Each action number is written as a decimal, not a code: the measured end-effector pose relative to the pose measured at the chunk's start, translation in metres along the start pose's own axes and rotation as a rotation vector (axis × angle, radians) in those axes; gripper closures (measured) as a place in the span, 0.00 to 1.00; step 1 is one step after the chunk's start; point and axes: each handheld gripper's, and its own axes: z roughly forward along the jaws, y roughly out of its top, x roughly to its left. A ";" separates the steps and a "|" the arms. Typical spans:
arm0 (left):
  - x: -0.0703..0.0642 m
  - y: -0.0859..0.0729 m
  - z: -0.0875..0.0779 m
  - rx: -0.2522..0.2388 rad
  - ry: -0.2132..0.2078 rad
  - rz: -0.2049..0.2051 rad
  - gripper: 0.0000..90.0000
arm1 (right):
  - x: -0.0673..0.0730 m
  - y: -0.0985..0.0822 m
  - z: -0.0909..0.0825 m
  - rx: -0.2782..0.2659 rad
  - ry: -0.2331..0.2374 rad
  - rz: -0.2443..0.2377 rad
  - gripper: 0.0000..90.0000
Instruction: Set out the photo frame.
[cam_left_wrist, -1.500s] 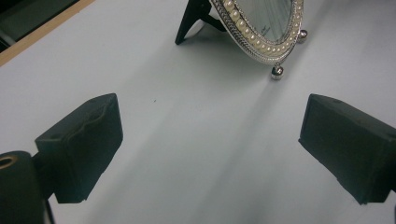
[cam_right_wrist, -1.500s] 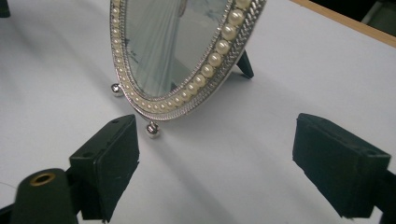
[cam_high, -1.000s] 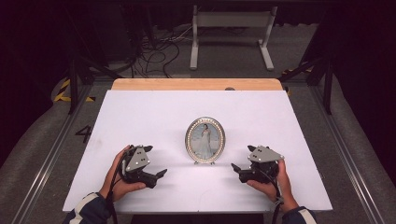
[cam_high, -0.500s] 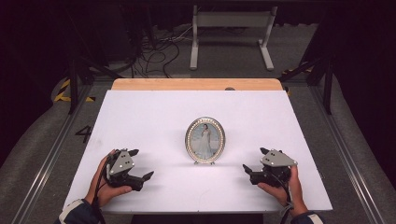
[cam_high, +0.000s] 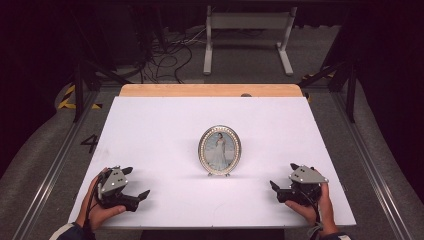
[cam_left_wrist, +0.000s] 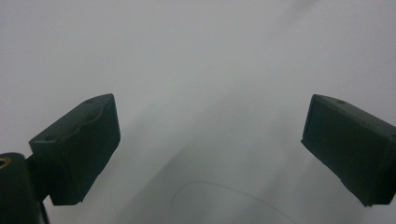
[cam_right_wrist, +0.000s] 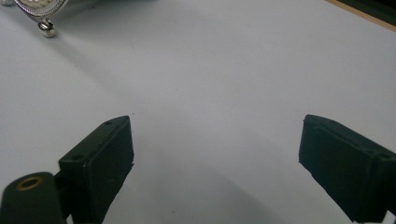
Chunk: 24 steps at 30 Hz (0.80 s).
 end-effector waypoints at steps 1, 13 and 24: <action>0.001 -0.004 -0.003 0.006 0.006 -0.015 0.05 | 0.000 -0.001 0.000 0.000 0.000 0.002 0.11; 0.001 -0.010 -0.014 -0.014 0.028 -0.014 0.05 | 0.004 -0.004 0.001 0.009 -0.006 -0.007 0.11; -0.001 -0.006 -0.015 -0.009 0.071 0.002 0.05 | -0.004 -0.002 -0.003 -0.025 -0.022 0.015 0.09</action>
